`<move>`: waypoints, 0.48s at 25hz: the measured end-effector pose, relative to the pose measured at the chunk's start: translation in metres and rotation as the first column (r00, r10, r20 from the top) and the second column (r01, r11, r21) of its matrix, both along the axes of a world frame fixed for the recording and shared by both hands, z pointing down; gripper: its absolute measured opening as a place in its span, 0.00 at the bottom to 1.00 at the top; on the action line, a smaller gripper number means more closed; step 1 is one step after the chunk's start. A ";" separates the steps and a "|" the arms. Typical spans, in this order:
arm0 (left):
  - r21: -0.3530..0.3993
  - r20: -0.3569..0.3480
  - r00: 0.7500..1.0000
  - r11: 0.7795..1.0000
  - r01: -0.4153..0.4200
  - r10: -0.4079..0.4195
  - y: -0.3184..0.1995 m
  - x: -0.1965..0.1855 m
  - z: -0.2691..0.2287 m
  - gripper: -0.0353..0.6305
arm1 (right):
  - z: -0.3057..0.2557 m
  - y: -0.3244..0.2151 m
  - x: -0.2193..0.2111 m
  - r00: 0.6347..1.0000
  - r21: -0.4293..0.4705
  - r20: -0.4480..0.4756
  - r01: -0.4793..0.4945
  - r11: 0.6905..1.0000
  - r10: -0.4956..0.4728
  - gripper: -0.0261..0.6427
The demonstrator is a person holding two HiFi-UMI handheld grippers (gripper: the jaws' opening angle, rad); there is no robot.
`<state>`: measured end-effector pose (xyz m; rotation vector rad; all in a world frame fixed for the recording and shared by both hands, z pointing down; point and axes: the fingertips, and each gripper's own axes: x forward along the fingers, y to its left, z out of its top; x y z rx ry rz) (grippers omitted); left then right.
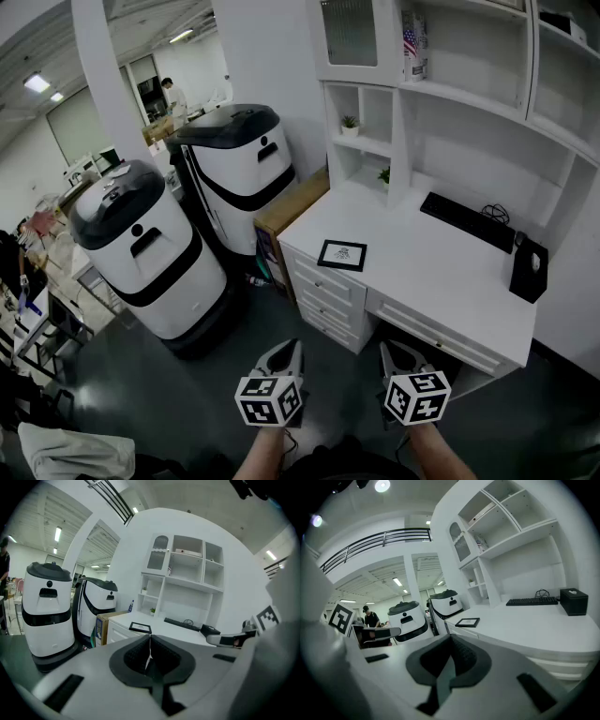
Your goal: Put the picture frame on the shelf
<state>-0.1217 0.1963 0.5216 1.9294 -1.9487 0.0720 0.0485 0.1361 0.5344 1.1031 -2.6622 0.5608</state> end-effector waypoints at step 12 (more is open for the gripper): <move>0.018 0.011 0.999 0.999 0.037 -0.037 -0.004 0.006 -0.002 0.08 | -0.002 -0.010 0.006 0.999 0.010 0.042 0.033 0.999 -0.033 0.04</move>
